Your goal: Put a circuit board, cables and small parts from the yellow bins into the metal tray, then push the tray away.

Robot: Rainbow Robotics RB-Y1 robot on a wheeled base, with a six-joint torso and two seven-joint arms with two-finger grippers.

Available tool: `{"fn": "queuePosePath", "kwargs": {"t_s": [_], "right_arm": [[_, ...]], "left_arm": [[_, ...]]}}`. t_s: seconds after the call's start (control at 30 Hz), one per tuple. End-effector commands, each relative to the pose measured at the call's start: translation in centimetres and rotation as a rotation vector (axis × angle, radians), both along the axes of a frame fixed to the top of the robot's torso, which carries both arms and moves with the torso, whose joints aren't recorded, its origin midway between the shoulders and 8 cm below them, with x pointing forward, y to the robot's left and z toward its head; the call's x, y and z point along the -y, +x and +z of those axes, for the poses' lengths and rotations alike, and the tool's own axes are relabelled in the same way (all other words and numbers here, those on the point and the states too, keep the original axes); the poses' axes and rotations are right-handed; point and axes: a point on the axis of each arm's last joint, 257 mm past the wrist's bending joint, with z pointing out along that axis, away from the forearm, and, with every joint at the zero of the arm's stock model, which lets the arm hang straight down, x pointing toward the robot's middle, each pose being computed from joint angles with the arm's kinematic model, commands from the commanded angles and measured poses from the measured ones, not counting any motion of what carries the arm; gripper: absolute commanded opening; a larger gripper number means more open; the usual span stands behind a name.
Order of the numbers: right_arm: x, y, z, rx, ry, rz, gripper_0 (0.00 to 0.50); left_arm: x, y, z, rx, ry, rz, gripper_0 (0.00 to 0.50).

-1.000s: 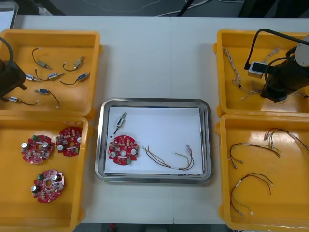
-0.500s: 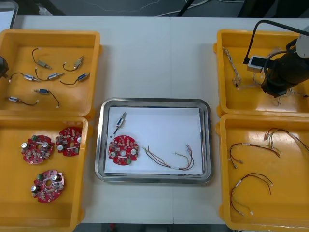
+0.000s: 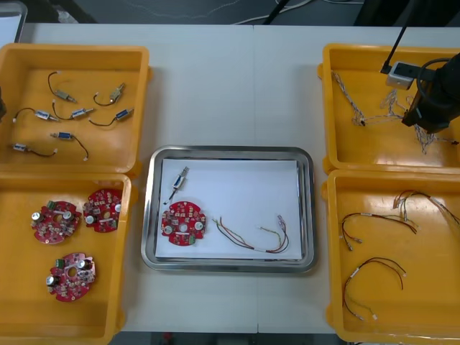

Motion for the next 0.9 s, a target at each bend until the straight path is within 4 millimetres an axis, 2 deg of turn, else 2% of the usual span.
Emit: {"fn": "queuePosePath", "kwargs": {"t_s": [0.03, 0.2, 0.3, 0.4, 0.5, 0.63, 0.83, 0.9], "right_arm": [[0.4, 0.0, 6.7, 0.071, 0.032, -0.079, 0.000], [-0.3, -1.9, 8.5, 0.039, 0.055, -0.135, 0.000], [-0.9, -3.0, 9.2, 0.019, 0.056, -0.159, 0.000], [-1.8, -4.1, 9.5, 0.015, 0.058, -0.183, 0.000], [-2.6, -4.9, 9.4, 0.034, 0.057, -0.192, 0.000], [-5.1, -6.2, 8.9, 0.051, 0.093, -0.179, 0.000], [-10.1, -8.5, 8.1, 0.069, 0.149, -0.120, 0.000], [-12.4, -9.4, 7.6, 0.075, 0.141, -0.080, 0.000]], "left_arm": [[1.8, 1.9, 1.8, 0.052, 0.009, -0.008, 0.500], [2.6, 2.4, 1.8, 0.058, 0.000, -0.022, 0.500], [3.0, 3.4, 1.4, 0.078, 0.000, -0.047, 0.500], [3.2, 4.4, 0.3, 0.070, 0.000, -0.074, 0.500], [3.3, 4.5, 0.0, 0.057, -0.002, -0.079, 0.500], [3.3, 4.1, -0.6, 0.031, -0.006, -0.089, 0.500], [3.6, 3.7, -1.0, 0.001, -0.022, -0.098, 0.500], [3.8, 3.5, -1.1, -0.009, -0.032, -0.101, 0.500]]}}
